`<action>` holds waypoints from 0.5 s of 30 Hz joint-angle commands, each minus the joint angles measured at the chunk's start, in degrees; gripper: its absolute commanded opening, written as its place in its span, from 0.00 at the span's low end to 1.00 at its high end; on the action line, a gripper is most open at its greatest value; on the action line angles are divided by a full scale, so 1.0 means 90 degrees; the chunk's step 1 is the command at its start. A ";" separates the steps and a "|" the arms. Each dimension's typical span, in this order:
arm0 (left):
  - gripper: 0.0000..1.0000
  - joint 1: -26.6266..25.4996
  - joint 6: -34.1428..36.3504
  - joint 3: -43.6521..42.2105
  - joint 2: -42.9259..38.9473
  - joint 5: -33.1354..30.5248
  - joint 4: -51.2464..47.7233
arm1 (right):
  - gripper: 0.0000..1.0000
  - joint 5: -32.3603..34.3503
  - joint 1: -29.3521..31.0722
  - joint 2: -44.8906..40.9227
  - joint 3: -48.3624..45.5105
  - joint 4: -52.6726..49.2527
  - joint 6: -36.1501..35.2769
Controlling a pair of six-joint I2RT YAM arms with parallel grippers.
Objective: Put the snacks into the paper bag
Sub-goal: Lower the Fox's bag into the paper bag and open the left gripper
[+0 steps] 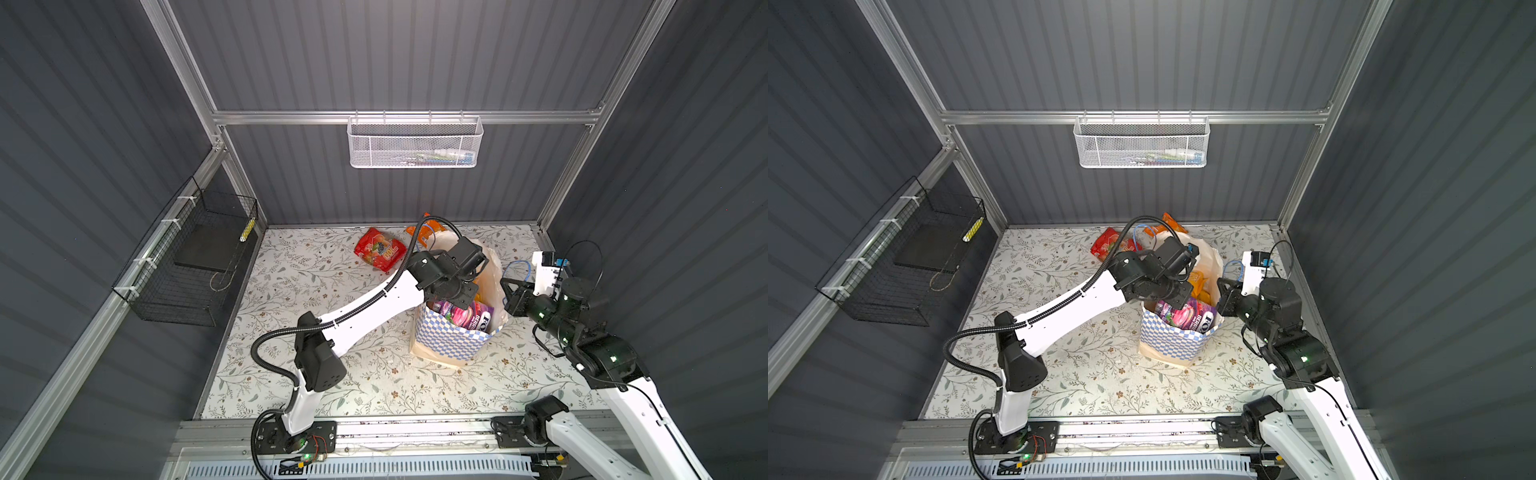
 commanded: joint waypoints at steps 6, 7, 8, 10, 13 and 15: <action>0.36 0.0542 0.0094 0.0054 0.0726 0.0042 -0.0471 | 0.00 0.0077 0.0000 -0.0034 -0.0055 -0.0007 -0.0084; 0.36 0.0572 0.0093 0.0107 0.0715 0.0172 -0.0463 | 0.00 0.0063 0.0000 -0.0034 -0.0055 -0.0007 -0.0082; 0.38 0.0578 0.0105 0.0182 0.0660 0.0347 -0.0396 | 0.00 0.0062 0.0000 -0.0034 -0.0055 -0.0007 -0.0086; 0.45 0.0576 0.0107 0.0228 0.0446 0.0756 -0.0182 | 0.00 0.0062 -0.0003 -0.0034 -0.0055 0.0002 -0.0082; 0.58 0.0576 0.0022 0.0097 -0.0091 0.1264 0.0408 | 0.00 0.0072 0.0000 -0.0043 -0.0055 -0.0003 -0.0082; 0.68 0.0578 -0.0032 -0.0160 -0.0563 0.1541 0.0906 | 0.00 0.0082 0.0000 -0.0043 -0.0055 -0.0005 -0.0082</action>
